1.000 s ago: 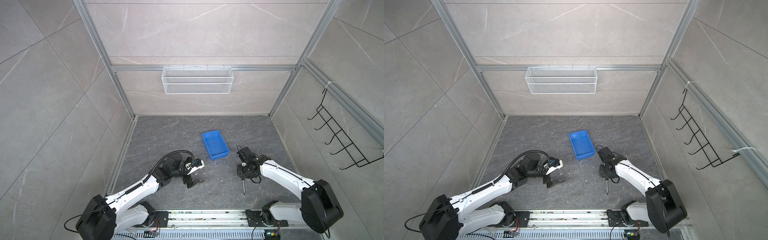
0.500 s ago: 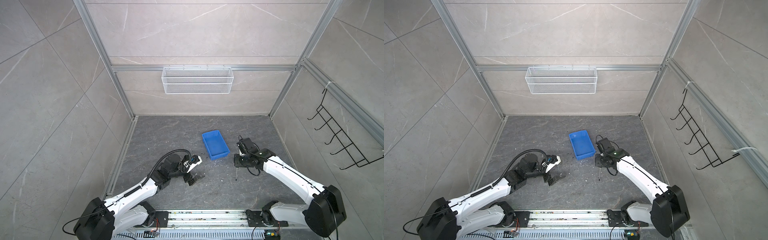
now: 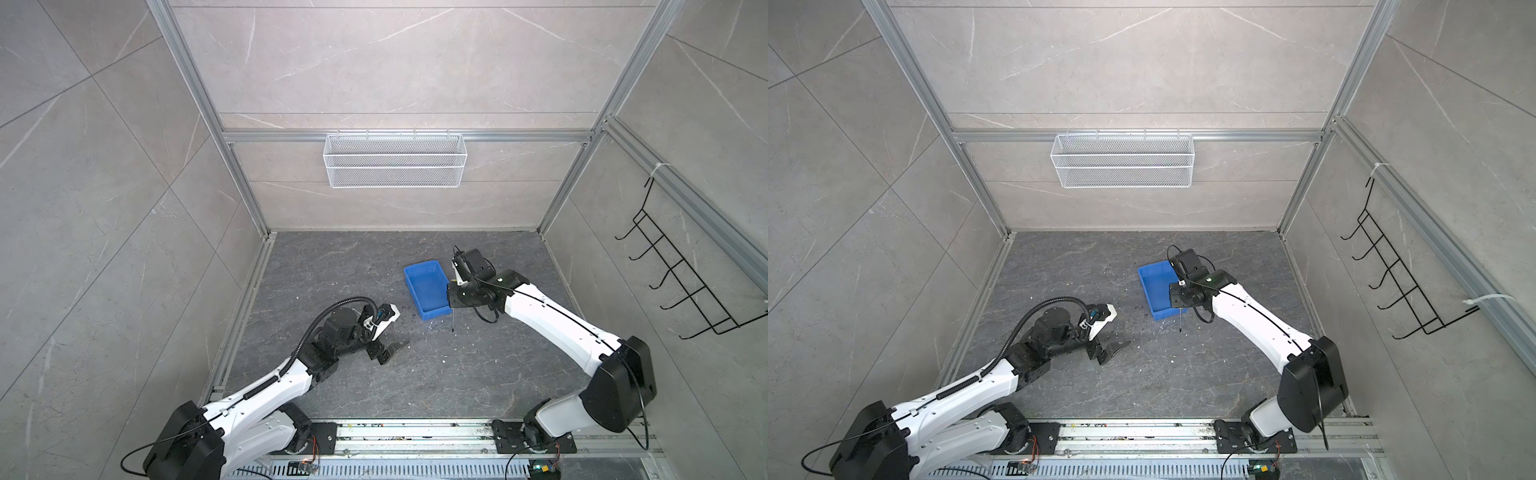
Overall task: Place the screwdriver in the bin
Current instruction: 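Lift the screwdriver with the right gripper and carry it over the blue bin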
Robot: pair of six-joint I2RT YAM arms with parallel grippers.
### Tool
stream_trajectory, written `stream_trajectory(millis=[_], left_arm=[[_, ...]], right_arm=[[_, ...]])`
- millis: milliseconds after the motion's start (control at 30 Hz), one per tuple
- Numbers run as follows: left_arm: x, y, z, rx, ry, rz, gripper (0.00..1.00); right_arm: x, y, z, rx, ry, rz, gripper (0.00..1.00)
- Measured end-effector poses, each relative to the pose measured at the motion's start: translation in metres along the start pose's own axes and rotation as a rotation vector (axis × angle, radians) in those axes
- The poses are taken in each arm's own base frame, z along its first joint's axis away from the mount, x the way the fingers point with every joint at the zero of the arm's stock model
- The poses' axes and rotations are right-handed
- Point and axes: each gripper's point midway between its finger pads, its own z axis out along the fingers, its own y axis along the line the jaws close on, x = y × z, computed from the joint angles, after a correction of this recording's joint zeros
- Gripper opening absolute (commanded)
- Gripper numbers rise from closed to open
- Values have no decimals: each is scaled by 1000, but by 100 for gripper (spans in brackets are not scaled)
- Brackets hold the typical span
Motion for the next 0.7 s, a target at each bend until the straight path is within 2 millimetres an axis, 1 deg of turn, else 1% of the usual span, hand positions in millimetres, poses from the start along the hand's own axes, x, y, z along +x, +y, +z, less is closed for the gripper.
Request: stream_trajectory(millis=[100,200,400,567,700], left_arm=[[0,3,0,-17,-1,0,100],[0,7,0,-41,5,-1,100],[1,15,-1,-85,9,-8,100],[0,17,-2,-100,6,-13,100],[0,19,-2,-110,9,-12,100]], right_arm=[[-22,6,3,5,-31,-23,0],[-39,12,8,7,-47,-39,0],[-69,26,28,5,-62,-71,0],[-85,35,50,7,-58,-98,0],[-89,39,73,14,-39,-118,0]])
